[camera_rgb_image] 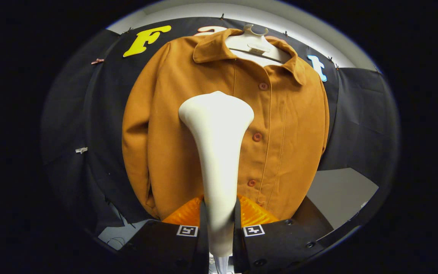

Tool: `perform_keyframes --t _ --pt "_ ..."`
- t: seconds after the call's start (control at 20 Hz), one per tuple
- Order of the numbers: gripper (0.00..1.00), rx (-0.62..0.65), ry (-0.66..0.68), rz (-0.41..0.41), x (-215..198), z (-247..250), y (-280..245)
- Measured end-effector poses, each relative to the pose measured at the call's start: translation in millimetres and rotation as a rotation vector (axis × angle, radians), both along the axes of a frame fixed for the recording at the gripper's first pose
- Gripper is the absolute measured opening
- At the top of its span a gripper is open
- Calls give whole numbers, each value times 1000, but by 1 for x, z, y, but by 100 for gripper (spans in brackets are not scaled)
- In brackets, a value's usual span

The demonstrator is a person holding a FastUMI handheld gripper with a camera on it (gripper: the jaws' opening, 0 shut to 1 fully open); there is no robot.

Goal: Iron the clothes twice with a garment steamer, once on the left side and once on the right side.

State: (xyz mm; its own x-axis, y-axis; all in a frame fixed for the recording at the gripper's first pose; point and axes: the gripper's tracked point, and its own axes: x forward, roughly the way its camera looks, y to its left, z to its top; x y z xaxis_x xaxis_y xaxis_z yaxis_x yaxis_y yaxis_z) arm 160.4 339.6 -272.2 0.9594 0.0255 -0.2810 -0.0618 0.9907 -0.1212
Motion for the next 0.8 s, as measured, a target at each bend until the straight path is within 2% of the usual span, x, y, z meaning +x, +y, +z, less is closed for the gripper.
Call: perform_keyframes --t 0.8 --pt "28 -66 231 41 -32 -153 -24"
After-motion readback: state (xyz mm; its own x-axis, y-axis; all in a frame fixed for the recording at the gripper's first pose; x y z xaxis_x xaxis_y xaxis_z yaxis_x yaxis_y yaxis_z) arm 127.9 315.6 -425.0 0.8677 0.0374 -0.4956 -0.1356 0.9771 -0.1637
